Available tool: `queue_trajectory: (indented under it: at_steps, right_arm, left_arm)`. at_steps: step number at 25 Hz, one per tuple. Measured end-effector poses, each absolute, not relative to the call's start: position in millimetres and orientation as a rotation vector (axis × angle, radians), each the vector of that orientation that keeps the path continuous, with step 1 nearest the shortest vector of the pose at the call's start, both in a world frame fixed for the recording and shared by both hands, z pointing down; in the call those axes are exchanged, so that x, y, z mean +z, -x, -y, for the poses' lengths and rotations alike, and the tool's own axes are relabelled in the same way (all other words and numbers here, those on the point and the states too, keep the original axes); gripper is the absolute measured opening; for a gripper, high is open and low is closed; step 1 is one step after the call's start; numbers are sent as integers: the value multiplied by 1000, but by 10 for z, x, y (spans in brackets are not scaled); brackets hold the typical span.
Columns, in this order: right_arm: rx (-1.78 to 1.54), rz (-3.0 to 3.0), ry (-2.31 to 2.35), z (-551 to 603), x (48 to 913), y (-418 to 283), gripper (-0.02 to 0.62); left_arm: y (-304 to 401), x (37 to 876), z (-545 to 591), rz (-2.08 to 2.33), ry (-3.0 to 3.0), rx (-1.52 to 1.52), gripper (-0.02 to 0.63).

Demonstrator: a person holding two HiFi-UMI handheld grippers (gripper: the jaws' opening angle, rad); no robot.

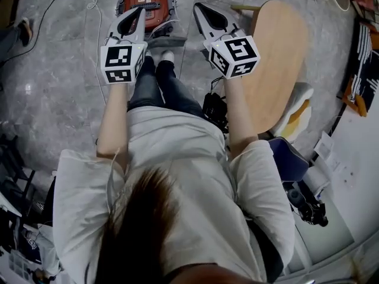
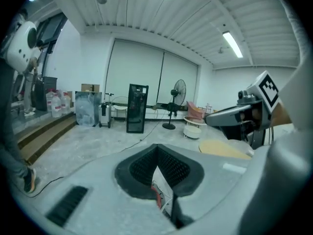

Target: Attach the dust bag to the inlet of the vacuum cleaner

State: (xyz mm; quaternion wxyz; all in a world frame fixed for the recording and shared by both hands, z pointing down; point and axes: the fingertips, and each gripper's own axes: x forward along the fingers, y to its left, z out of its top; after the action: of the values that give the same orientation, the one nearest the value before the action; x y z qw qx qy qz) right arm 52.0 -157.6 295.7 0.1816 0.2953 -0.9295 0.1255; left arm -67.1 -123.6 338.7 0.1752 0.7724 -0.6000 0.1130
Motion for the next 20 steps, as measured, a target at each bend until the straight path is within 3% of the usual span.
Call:
queue_trajectory:
  at_steps: [20]
  right_arm:
    - [227,2699,-863,1083,1750,-1138,0]
  left_arm:
    - [173,1831,1014,1852,-2305,202,17]
